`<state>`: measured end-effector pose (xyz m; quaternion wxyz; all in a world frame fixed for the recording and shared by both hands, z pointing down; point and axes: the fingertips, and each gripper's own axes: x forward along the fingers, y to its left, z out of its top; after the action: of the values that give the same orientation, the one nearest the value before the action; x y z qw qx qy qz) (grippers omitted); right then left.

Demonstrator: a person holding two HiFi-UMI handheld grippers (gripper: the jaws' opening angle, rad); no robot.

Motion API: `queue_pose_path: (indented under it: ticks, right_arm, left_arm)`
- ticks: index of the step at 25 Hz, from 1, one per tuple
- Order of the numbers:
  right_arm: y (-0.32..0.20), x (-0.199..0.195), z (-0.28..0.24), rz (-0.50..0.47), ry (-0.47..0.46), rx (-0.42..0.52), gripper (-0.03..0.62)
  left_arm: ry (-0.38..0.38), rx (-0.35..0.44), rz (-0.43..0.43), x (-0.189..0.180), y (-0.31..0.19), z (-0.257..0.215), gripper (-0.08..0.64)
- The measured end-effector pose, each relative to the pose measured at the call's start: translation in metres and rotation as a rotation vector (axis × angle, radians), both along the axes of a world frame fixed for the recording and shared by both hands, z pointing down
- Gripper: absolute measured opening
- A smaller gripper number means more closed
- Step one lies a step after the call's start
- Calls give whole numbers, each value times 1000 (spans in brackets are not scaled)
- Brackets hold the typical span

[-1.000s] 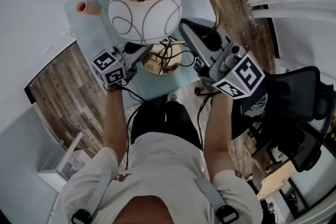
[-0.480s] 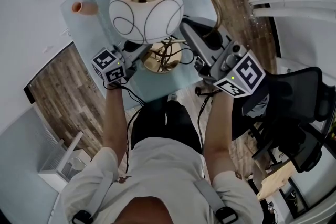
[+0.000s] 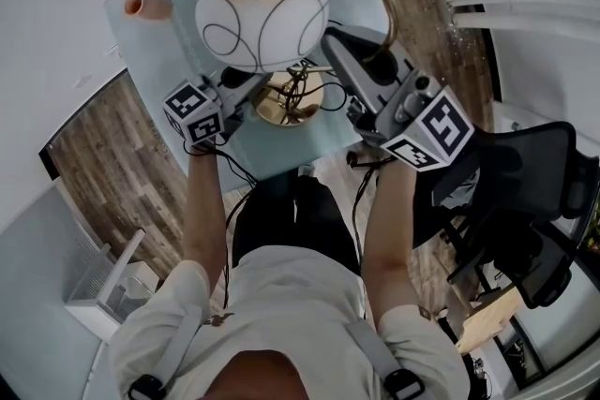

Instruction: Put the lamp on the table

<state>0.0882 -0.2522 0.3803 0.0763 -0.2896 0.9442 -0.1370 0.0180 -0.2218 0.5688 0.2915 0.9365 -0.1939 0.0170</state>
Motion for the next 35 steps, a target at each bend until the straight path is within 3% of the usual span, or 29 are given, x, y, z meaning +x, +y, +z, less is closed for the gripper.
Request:
queue_pose_path:
  ticks: [16,20,26,35]
  right_arm:
    - [-4,2,1,15,-17,-57,0]
    - [-7,7,-5,11,-50,-65,0]
    - [-17,17,-1,31,-186,-189,0]
    - [-21,18,4,47,-181,-224,0]
  left_arm:
    - [-7,-12,-7,1,0,5,26]
    - [-12,-14,-8,1,0,5,28]
    - [-20,-21,-15,0,1,8,31]
    - [-73,-5,-44,-2,2,12,29]
